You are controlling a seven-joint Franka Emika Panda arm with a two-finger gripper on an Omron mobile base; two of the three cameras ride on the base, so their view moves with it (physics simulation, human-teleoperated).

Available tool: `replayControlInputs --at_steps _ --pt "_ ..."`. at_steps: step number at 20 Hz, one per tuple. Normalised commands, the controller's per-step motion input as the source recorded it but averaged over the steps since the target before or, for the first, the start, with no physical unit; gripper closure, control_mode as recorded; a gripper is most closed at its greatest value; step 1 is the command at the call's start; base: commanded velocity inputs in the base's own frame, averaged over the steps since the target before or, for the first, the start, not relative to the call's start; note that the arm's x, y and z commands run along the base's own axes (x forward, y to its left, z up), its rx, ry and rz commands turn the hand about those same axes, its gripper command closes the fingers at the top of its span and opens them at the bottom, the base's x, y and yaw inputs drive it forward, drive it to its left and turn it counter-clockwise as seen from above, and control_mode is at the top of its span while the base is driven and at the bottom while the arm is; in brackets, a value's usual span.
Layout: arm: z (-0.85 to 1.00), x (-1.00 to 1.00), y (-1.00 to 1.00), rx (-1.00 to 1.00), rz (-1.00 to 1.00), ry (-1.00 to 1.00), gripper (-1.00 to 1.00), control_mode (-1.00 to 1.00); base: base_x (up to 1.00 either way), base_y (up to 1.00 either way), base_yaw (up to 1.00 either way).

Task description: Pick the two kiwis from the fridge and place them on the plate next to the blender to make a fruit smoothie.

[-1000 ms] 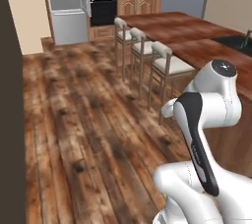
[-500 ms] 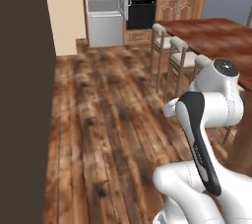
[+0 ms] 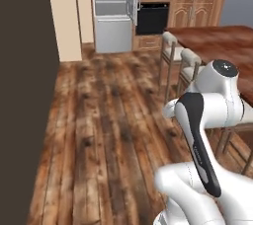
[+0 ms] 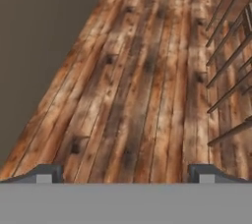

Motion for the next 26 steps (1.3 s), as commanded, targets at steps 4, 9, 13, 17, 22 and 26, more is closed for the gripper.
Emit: replayControlInputs --at_steps 4,9,13,17,22,26 --pt "0.00 0.00 0.00 0.00 0.00 0.00 -1.00 1.00 1.00 -0.42 0.12" --pt "0.00 0.00 0.00 0.00 0.00 0.00 -1.00 1.00 1.00 -0.17 0.03" --pt "0.00 0.00 0.00 0.00 0.00 0.00 -1.00 1.00 1.00 0.07 0.00" --pt "0.00 0.00 0.00 0.00 0.00 0.00 -1.00 1.00 1.00 0.21 -0.02" --pt "0.00 0.00 0.00 0.00 0.00 0.00 -1.00 1.00 1.00 0.02 -0.08" --pt "0.00 0.00 0.00 0.00 0.00 0.00 -1.00 1.00 1.00 0.07 -0.11"
